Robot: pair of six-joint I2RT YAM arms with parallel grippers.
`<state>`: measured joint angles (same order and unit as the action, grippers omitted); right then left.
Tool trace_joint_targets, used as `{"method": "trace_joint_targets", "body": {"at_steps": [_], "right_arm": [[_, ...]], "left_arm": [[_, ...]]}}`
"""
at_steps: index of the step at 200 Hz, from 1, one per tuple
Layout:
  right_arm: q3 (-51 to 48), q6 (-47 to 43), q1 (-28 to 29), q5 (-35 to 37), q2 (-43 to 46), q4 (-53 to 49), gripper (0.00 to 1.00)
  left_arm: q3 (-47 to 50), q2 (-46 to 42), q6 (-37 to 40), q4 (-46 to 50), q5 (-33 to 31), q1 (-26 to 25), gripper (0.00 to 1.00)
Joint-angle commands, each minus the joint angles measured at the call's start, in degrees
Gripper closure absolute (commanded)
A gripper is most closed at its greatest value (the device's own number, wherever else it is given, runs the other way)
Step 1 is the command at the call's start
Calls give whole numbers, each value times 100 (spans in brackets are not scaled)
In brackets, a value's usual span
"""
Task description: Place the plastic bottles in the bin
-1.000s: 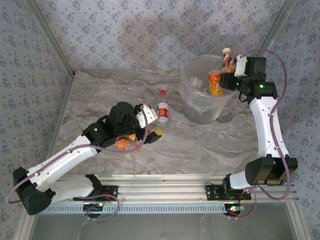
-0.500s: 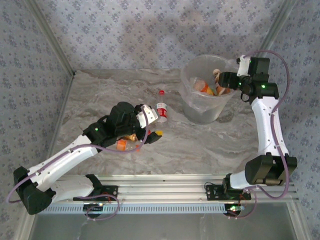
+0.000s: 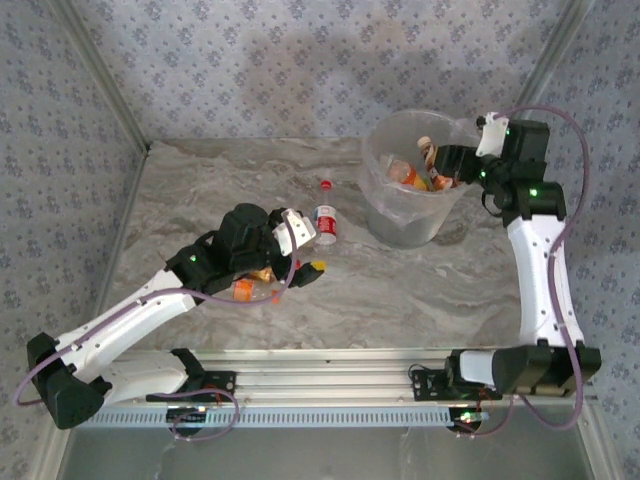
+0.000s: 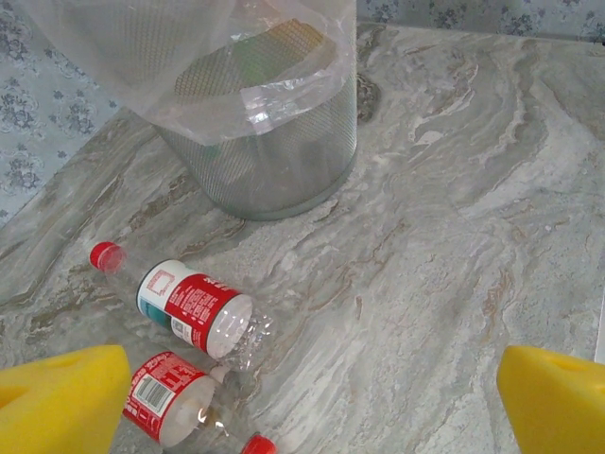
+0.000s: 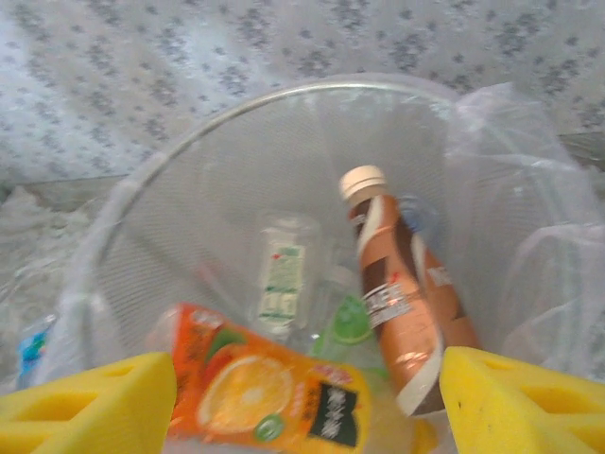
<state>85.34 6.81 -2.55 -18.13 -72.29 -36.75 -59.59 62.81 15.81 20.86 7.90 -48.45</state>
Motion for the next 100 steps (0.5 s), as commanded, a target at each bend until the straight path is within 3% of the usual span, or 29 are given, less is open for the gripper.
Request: {"method": "trace_joint_targets", "body": {"at_steps": [1,48,100], "right_arm": [[-397,356,281,-483,529,198,24],[-1264,726,1148,-354,1605,132,22],[-2563,1427,1842,-191,2695,-8,21]], "left_arm": [[-122,-5,-105,-104,49,-25,0],[-307,66,-124,128,-264,-16,0],[-920,453,-1282,989,-742,-16,0]]}}
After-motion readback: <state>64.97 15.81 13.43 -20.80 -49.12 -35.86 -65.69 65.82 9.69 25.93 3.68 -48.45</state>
